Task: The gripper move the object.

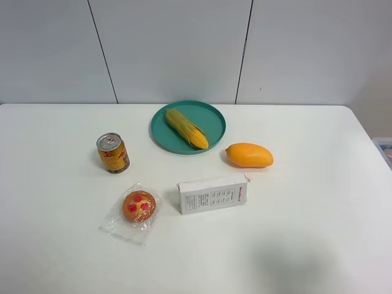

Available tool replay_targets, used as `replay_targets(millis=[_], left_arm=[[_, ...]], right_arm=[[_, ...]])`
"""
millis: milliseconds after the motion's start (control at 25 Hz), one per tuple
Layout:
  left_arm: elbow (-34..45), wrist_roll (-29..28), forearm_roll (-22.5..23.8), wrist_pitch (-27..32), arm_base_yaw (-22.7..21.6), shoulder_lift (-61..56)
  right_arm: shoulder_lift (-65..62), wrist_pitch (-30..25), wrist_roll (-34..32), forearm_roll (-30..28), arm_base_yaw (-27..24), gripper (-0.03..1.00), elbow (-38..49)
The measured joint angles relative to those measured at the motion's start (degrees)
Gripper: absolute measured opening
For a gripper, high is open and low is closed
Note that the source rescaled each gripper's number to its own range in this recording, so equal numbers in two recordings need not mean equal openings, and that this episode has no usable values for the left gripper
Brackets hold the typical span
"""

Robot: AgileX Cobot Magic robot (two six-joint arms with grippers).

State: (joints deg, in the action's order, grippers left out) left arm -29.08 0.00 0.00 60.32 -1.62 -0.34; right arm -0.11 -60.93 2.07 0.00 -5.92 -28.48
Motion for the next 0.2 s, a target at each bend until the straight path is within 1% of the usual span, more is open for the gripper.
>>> replay_targets(millis=[200], left_arm=[[0.00,0.00,0.00,0.00,0.00,0.00]], right_arm=[[0.00,0.00,0.00,0.00,0.00,0.85,0.00]])
